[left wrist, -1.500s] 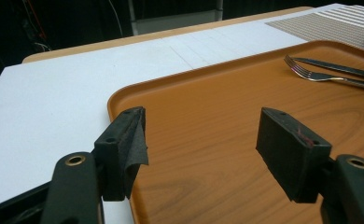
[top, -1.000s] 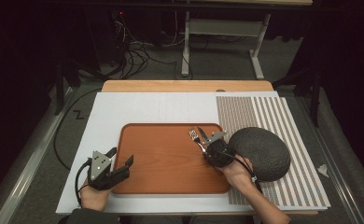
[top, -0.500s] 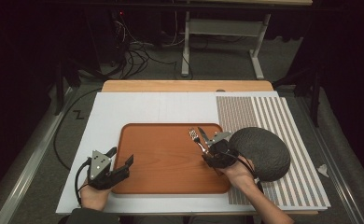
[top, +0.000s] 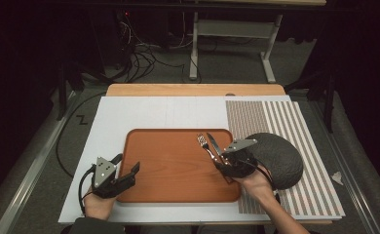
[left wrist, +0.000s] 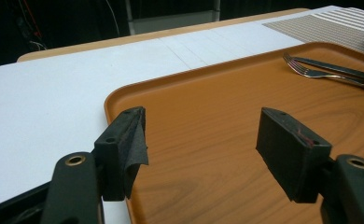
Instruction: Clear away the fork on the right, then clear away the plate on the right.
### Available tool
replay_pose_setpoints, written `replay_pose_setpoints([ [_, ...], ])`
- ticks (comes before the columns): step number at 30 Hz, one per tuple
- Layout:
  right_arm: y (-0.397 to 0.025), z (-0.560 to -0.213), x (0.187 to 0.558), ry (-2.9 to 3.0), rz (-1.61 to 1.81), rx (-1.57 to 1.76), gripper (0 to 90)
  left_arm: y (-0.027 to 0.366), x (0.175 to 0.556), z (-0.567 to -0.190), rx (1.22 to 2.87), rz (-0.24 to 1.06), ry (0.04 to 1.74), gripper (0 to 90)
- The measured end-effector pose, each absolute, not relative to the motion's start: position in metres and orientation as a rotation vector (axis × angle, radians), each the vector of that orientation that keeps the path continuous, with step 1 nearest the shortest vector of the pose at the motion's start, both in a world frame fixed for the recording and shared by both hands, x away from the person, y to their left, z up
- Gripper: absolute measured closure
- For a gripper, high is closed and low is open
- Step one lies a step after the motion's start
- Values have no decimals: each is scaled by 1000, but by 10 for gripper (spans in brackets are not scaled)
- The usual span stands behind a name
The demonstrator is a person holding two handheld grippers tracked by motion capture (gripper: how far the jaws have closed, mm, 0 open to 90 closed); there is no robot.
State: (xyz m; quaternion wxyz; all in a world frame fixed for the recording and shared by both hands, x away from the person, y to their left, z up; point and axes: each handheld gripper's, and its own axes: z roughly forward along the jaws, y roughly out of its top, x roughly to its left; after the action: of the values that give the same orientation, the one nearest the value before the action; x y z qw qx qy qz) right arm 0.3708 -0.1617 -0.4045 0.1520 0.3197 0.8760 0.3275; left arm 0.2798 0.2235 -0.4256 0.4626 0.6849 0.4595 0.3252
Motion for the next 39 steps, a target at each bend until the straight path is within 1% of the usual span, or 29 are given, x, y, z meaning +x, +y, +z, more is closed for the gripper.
replay_pose_setpoints([
  [5, -172, -402, 367, 2486, 1018, 924, 495, 224, 278, -425, 1674, 808, 1129, 330],
  [12, -187, -403, 358, 2466, 1071, 915, 470, 224, 278, -425, 1677, 808, 1123, 330],
  [14, -191, -403, 355, 2457, 1070, 929, 460, 224, 278, -425, 1678, 809, 1123, 330],
  [16, -196, -403, 352, 2445, 1073, 937, 431, 224, 278, -425, 1677, 808, 1124, 330],
  [25, -221, -406, 338, 2394, 1092, 946, 399, 222, 277, -424, 1678, 817, 1120, 330],
  [30, -234, -409, 333, 2382, 1086, 945, 398, 222, 277, -425, 1681, 815, 1119, 330],
  [39, -243, -411, 322, 2338, 1039, 928, 399, 222, 277, -424, 1681, 815, 1119, 330],
])
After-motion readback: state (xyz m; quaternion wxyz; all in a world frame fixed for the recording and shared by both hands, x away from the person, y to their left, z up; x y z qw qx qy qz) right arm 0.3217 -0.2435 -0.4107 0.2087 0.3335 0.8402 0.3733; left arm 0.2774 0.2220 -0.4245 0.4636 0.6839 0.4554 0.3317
